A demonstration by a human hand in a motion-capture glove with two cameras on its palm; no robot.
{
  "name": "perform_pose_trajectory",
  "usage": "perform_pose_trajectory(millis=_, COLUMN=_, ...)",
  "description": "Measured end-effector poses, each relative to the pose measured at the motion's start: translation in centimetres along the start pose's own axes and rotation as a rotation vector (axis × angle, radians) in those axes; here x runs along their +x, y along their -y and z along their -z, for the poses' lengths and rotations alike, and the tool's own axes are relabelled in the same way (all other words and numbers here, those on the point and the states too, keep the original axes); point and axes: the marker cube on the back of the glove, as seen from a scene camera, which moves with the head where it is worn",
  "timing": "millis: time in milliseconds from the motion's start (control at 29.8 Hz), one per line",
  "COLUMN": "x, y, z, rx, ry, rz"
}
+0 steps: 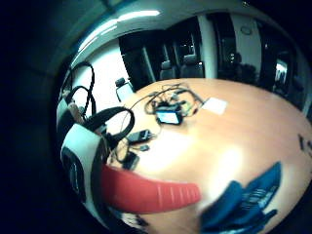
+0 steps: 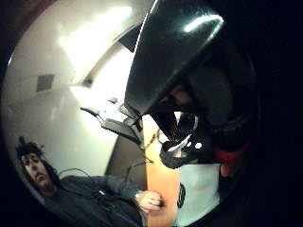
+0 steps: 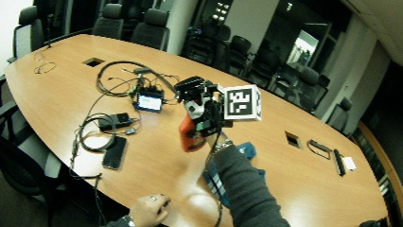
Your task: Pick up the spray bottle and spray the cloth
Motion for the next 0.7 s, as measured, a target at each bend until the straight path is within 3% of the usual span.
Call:
perform_pose_trajectory(millis=335, x=5.1, y=-2.3, z=-2.8, rx=0.114, ry=0.113, rz=-0.198)
perform_pose_trajectory(millis=704, x=4.5, y=-1.8, z=0.1, rx=0.211, ry=0.099, rz=-0.163)
